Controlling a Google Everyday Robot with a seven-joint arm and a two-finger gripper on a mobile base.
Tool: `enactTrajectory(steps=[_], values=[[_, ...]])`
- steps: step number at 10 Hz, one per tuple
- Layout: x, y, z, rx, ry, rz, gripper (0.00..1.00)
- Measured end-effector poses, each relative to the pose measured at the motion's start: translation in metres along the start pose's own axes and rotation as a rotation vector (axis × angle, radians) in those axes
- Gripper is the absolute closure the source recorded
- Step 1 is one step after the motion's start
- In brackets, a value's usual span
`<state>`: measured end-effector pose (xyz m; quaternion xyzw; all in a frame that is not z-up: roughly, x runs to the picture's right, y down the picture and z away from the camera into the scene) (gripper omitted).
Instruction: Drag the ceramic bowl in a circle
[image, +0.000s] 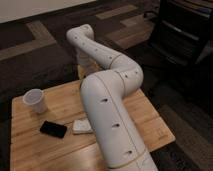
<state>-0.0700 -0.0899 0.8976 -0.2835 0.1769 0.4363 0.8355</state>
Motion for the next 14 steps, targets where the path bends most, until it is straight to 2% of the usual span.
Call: enactTrajectory(steps=[1,2,3,5,6,7,10,12,14], values=[[0.008,-0.015,-0.001,0.001,-0.011,0.018,0.35],[0.023,-0.041,-0.005,0.013,-0.031,0.052,0.35],[0.039,-0.055,-0.009,0.015,-0.042,0.086,0.35],[0.088,-0.074,-0.017,0.025,-0.056,0.161,0.35],[0.113,-0.064,-0.017,0.016,-0.060,0.184,0.35],[0.128,-0.056,-0.018,0.015,-0.063,0.198,0.35],[0.178,-0.006,-0.028,0.000,-0.084,0.248,0.35],[0.200,0.034,-0.034,-0.001,-0.079,0.245,0.35],[0.197,0.078,-0.038,-0.007,-0.068,0.190,0.35]])
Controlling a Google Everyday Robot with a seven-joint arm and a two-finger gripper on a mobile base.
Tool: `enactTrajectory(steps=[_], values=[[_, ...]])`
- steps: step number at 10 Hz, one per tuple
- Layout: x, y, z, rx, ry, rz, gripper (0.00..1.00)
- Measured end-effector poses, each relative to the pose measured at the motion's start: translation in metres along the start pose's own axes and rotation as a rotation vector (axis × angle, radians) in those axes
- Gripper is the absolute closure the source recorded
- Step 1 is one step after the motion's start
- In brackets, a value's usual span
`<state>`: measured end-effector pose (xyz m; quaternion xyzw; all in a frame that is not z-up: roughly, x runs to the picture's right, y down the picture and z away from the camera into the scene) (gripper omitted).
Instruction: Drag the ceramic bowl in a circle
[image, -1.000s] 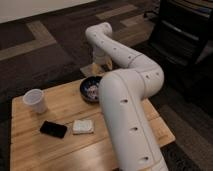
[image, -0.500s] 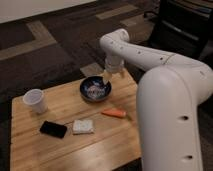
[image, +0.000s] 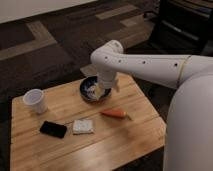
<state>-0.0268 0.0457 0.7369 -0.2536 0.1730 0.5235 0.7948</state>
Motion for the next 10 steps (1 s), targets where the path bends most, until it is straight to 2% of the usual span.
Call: enactTrajectory(steps=[1,2,4,7,10], values=[[-0.005,0.022,-0.001,-0.004,0.009,-0.043,0.35],[-0.018,0.053,-0.002,-0.017,0.012,-0.118,0.35],[-0.044,0.089,-0.001,-0.033,0.021,-0.228,0.35],[-0.093,0.117,0.014,-0.034,0.049,-0.372,0.35],[-0.147,0.120,0.020,-0.032,0.059,-0.471,0.35]])
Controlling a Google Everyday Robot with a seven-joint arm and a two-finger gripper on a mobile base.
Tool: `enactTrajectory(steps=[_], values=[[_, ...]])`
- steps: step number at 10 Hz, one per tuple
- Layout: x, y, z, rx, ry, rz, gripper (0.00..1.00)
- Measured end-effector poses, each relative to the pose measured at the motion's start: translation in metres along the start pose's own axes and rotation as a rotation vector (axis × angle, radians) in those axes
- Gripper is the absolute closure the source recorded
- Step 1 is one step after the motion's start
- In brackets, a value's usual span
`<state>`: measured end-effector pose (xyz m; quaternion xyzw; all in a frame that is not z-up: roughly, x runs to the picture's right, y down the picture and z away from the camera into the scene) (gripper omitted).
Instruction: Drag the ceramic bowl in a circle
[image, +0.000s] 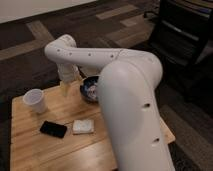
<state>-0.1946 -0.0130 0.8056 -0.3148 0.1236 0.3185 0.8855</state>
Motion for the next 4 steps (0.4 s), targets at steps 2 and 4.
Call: enactTrajectory(steps=[2,4], values=[[-0.020,-0.021,-0.001,0.007,-0.006,-0.022,0.35],[-0.022,-0.024,-0.002,0.008,-0.006,-0.024,0.35]])
